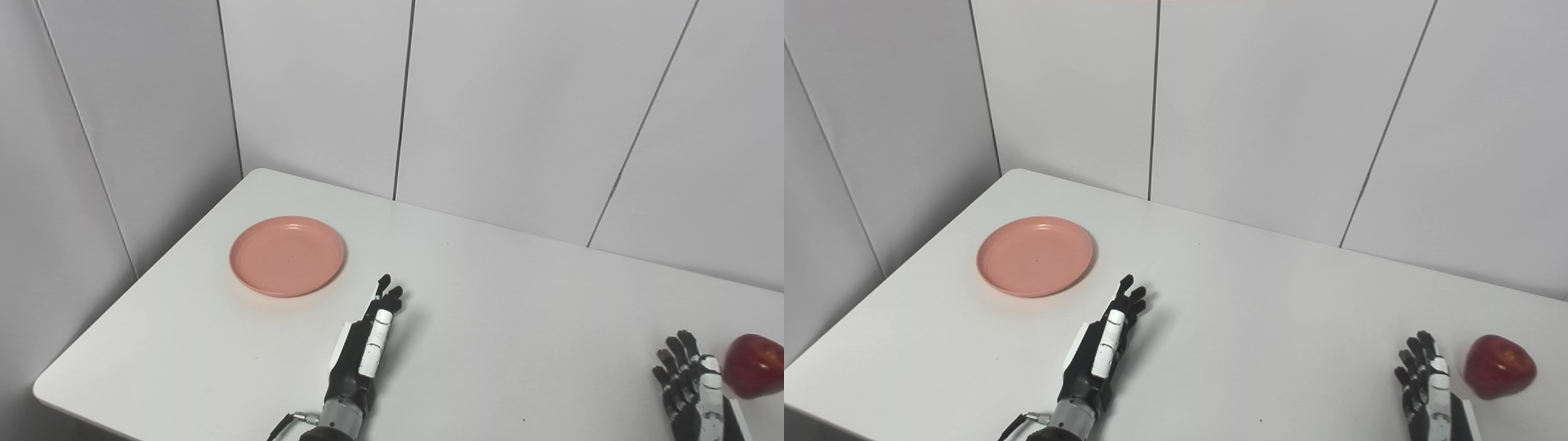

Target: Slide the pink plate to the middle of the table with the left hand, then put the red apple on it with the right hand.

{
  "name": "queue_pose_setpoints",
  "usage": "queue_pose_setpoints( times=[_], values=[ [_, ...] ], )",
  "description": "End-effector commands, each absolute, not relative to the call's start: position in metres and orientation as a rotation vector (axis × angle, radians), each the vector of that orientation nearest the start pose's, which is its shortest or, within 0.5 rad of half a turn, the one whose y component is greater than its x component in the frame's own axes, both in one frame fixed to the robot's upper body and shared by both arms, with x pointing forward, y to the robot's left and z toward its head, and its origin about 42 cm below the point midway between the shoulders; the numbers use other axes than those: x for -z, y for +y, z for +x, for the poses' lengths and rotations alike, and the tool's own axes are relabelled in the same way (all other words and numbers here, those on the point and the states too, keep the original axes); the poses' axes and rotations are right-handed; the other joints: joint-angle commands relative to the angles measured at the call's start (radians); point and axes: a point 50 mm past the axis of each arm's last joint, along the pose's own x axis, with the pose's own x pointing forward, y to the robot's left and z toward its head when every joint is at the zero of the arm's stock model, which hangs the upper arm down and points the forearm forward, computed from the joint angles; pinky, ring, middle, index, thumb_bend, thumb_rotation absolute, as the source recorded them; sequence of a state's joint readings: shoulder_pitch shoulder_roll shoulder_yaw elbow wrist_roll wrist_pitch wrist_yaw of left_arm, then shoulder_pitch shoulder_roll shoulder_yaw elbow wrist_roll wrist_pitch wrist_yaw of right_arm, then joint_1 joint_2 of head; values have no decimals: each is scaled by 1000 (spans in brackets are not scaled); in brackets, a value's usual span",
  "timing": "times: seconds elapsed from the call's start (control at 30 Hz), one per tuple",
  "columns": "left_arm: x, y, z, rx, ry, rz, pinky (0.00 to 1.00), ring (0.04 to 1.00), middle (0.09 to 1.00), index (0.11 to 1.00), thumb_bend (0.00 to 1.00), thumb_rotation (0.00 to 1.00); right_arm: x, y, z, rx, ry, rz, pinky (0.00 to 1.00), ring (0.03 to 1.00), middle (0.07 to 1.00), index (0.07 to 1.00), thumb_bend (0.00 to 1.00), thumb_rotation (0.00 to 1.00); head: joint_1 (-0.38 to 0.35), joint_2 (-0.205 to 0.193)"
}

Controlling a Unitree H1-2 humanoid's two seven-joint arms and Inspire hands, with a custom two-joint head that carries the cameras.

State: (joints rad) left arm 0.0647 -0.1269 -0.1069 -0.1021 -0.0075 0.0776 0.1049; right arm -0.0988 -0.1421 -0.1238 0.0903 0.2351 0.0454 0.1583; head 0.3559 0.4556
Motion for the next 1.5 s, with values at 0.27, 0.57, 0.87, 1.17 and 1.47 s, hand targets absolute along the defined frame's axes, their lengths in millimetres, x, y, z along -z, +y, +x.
queue_pose_setpoints(
  times=[0.27, 0.57, 0.87, 1.17, 1.47],
  values=[
    [-99, 140, 256, -8, 70, -145, 1000, 964, 964, 976, 650, 1000, -88, -286, 303, -35, 41, 110, 1000, 989, 982, 985, 829, 1000, -1, -5],
    [-99, 141, 254, -12, 63, -158, 1000, 969, 963, 975, 659, 1000, -89, -283, 301, -33, 39, 114, 1000, 982, 975, 980, 813, 1000, -6, -7],
    [-109, 145, 254, -6, 19, -191, 1000, 974, 955, 982, 731, 1000, -90, -286, 296, -39, 43, 101, 1000, 980, 978, 979, 805, 1000, 0, -1],
    [-139, 164, 264, 3, -33, -226, 1000, 948, 925, 937, 806, 1000, -93, -278, 295, -45, 46, 102, 1000, 983, 983, 985, 825, 1000, -26, -5],
    [-189, 189, 293, 27, -137, -197, 1000, 941, 922, 922, 848, 1000, -92, -269, 296, -45, 24, 120, 1000, 977, 975, 965, 826, 1000, -41, -16]
  ],
)
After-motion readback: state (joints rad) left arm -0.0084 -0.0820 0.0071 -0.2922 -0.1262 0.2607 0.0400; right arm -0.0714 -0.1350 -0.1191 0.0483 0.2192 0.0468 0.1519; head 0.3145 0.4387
